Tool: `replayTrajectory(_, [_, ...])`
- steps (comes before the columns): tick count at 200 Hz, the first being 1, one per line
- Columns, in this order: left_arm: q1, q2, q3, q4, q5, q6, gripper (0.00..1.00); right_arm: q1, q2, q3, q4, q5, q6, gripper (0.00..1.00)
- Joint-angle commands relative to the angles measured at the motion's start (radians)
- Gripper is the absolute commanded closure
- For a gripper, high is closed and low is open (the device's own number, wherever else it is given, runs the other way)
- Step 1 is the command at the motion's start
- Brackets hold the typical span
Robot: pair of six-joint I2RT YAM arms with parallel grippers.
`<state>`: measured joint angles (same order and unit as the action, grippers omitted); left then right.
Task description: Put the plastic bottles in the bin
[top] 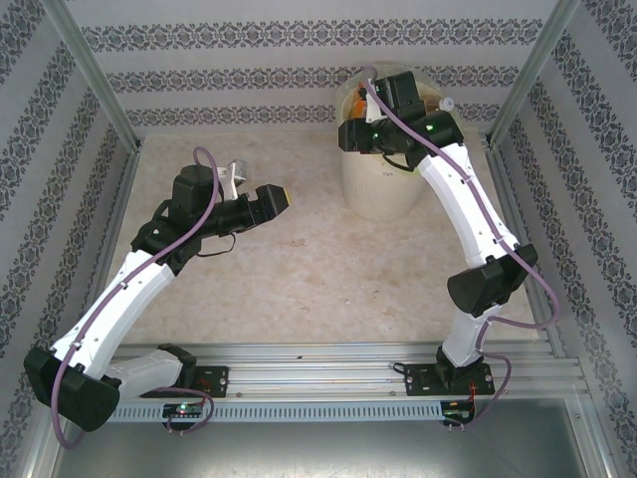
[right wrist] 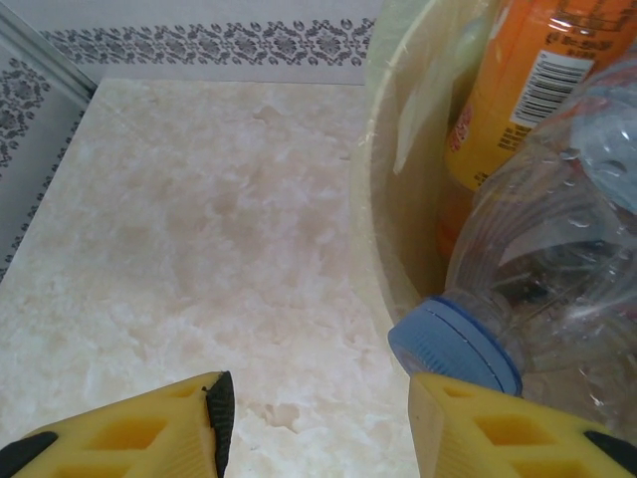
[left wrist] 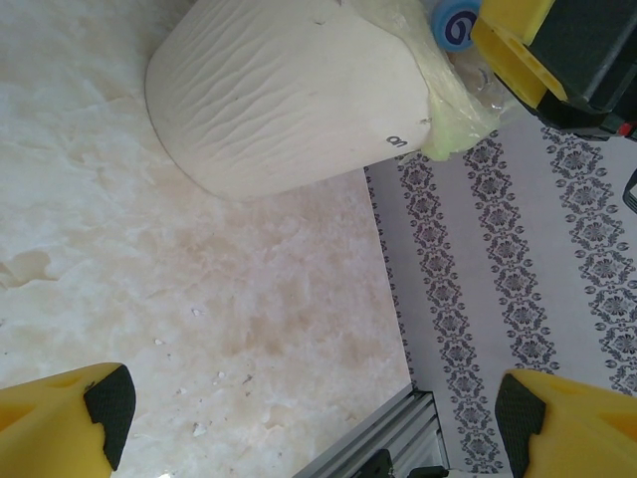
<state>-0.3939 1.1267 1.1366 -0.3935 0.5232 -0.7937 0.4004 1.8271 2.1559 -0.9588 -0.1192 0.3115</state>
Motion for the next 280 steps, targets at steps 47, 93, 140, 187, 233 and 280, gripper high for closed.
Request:
replayTrajectory(47, [-0.016, -0.026, -0.003, 0.022, 0.013, 0.002, 0.06, -0.01, 0.046, 0.068, -0.072, -0.123, -0.008, 0.43])
replayTrajectory(93, [-0.016, -0.037, 0.042, -0.042, -0.015, 0.087, 0.0, -0.012, -0.029, 0.103, -0.051, -0.113, -0.013, 0.34])
replayTrajectory(140, [-0.016, -0.06, 0.092, -0.085, -0.043, 0.213, 0.0, -0.012, -0.244, -0.068, 0.034, -0.107, -0.051, 0.17])
replayTrajectory(187, [-0.016, -0.093, 0.116, -0.106, -0.072, 0.298, 0.0, -0.009, -0.54, -0.373, 0.189, -0.158, -0.061, 0.02])
replayTrajectory(233, [-0.014, -0.137, 0.084, -0.141, -0.228, 0.408, 0.0, -0.009, -0.758, -0.651, 0.251, -0.049, -0.054, 0.02])
replayTrajectory(280, [-0.013, -0.255, -0.086, -0.09, -0.454, 0.443, 0.0, -0.036, -0.924, -0.987, 0.359, 0.137, -0.106, 0.02])
